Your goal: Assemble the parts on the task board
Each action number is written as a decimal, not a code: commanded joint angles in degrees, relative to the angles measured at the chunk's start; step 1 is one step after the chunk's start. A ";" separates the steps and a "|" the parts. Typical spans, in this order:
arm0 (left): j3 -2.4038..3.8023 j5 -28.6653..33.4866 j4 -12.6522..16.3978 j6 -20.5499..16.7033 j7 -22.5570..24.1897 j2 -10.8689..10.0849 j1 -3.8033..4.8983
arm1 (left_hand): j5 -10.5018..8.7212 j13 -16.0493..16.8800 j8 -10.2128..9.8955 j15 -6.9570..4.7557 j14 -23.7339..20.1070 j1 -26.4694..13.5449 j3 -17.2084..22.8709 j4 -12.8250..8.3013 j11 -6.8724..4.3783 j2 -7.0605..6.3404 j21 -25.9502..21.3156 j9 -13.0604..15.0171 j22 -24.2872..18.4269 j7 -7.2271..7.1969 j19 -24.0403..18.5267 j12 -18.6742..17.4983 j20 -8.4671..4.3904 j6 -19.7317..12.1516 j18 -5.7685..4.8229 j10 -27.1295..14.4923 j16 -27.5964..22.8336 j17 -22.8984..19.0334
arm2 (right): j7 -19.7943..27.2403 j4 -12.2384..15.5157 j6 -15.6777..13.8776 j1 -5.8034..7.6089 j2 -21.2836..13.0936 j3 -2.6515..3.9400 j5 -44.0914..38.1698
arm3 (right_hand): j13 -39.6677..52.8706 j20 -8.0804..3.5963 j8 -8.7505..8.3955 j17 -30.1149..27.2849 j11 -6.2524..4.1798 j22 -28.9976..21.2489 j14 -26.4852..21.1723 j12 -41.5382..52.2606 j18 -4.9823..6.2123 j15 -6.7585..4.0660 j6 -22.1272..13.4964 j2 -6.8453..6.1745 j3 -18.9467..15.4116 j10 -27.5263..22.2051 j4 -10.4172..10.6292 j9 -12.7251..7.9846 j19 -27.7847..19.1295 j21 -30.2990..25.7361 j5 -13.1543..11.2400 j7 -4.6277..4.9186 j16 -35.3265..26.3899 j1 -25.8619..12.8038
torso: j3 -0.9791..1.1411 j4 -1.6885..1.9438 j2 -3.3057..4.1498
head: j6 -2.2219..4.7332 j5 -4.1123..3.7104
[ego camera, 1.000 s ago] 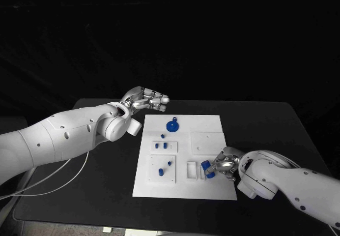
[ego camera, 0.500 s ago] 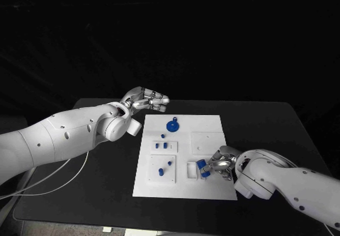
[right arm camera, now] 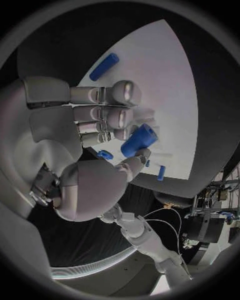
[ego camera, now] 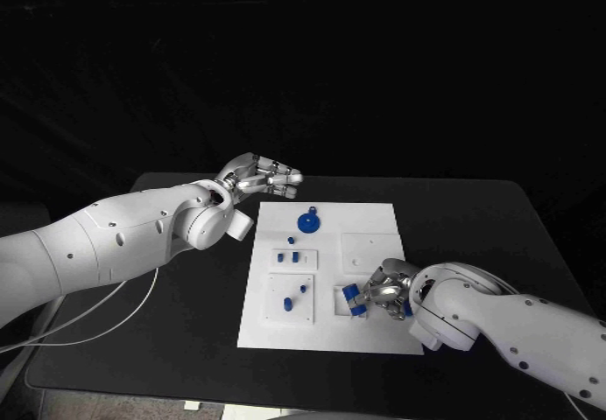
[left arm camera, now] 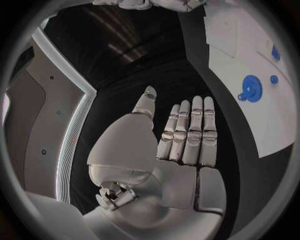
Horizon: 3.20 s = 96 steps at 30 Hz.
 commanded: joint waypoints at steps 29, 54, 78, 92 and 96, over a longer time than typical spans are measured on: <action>0.03 -0.64 -0.03 1.47 -0.94 0.39 0.04 | 0.28 0.09 -0.02 0.20 -0.62 -0.15 0.26 0.23 0.06 -0.12 0.30 0.06 -0.32 -0.14 -0.16 0.31 0.46 -0.31 -0.28 -0.64 -0.35 0.01 | -1.19 -2.13 4.01 0.85 2.98 -0.51 -2.55 | -0.42 -0.09 0.28 0.64 -0.14 5.60 0.28 -0.13 -0.16 -0.02 1.62 0.38 -4.39 0.96 11.99 0.82 3.00 0.57 -8.11 -0.81 0.60 -2.11 | 0.00 0.03 0.00 | -0.35 0.43; 0.03 -0.85 -0.20 1.35 -1.37 0.63 0.04 | 0.31 0.10 -0.03 0.24 -0.74 -0.11 0.42 0.45 0.11 -0.24 0.39 0.06 -0.51 -0.02 -0.20 0.34 0.52 -0.72 -0.21 -0.75 -0.33 0.04 | -0.20 -2.16 5.12 0.90 3.69 -0.65 -3.35 | -1.41 0.02 0.29 2.08 -0.29 5.75 0.43 -1.02 -0.31 0.08 3.57 -2.85 -4.09 1.67 19.78 1.12 2.84 1.62 -18.97 -1.24 1.42 -3.12 | 0.05 0.01 0.03 | -0.38 0.33; 0.03 -0.85 -0.43 1.17 -1.61 0.52 0.04 | 0.32 0.10 -0.01 0.25 -0.74 -0.10 0.41 0.46 0.11 -0.18 0.46 0.07 -0.62 0.00 -0.20 0.34 0.52 -0.82 -0.21 -0.74 -0.34 0.05 | 6.53 -1.17 2.37 0.89 1.11 -0.65 -6.92 | -1.08 -0.13 0.28 1.76 -0.28 5.62 0.40 -0.70 -0.01 -0.09 3.35 -3.31 -7.71 1.50 17.92 1.23 2.88 0.95 -16.91 -1.09 0.66 1.89 | 0.12 -0.01 0.04 | -0.58 0.54; 0.02 -0.85 -0.59 1.16 -1.82 0.50 0.04 | 0.32 0.10 -0.03 0.24 -0.71 -0.20 0.32 0.45 0.12 -0.04 0.53 0.05 -0.73 0.09 -0.18 0.35 0.52 -1.14 -0.21 -0.72 -0.34 0.05 | 12.02 0.52 5.06 0.79 -0.68 -0.60 -2.35 | 0.62 -0.16 0.31 3.45 -0.45 5.94 0.48 1.56 -0.17 -0.13 4.55 -2.15 -15.98 1.74 14.34 2.88 2.77 2.42 -12.30 -1.46 1.83 5.89 | 0.06 -0.09 0.03 | -0.54 0.46; 0.01 -0.85 -0.61 1.16 -1.88 0.50 0.03 | 0.31 0.10 -0.03 0.24 -0.70 -0.23 0.29 0.46 0.13 -0.06 0.54 0.05 -0.75 0.12 -0.19 0.34 0.52 -1.23 -0.20 -0.74 -0.33 0.06 | 11.17 0.59 6.76 0.63 -0.72 -0.60 -3.22 | 0.80 -0.48 0.53 3.64 -1.03 5.96 0.49 1.54 -0.45 -0.48 6.76 -2.34 -16.06 1.78 12.68 7.42 2.69 2.63 -12.16 -2.50 1.73 7.32 | 0.06 -0.06 0.01 | -0.52 0.44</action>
